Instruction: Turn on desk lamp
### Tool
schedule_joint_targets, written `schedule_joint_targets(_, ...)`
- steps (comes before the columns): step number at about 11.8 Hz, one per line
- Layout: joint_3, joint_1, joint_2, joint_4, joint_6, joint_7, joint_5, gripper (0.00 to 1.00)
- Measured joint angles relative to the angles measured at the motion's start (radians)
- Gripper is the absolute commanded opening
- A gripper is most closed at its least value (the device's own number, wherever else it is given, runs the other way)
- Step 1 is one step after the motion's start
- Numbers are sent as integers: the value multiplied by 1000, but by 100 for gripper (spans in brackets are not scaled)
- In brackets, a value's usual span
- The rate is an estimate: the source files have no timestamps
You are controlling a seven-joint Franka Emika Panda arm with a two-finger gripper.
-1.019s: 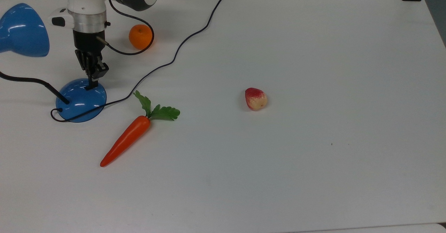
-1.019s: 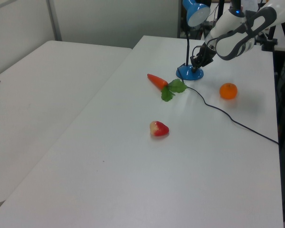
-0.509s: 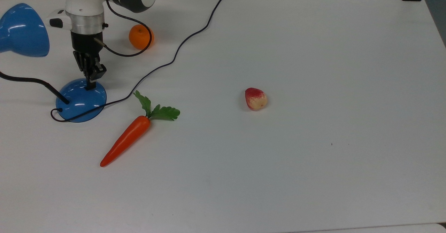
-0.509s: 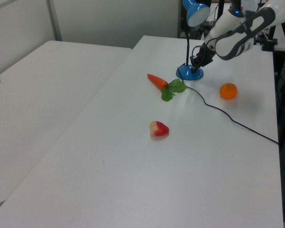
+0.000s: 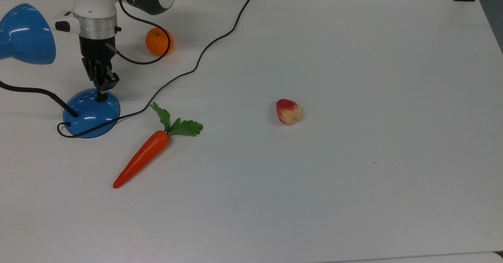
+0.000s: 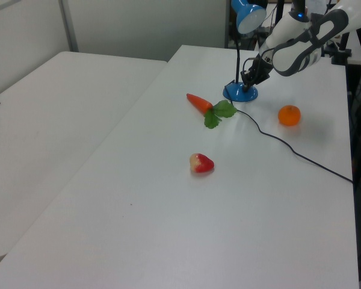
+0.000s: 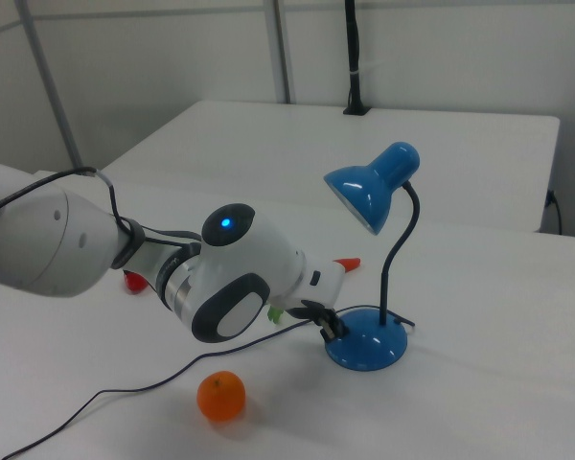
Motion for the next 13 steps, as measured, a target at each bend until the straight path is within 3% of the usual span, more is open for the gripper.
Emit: schedule_joint_targets(13, 0, -8, 15, 21, 0, 5, 6, 0)
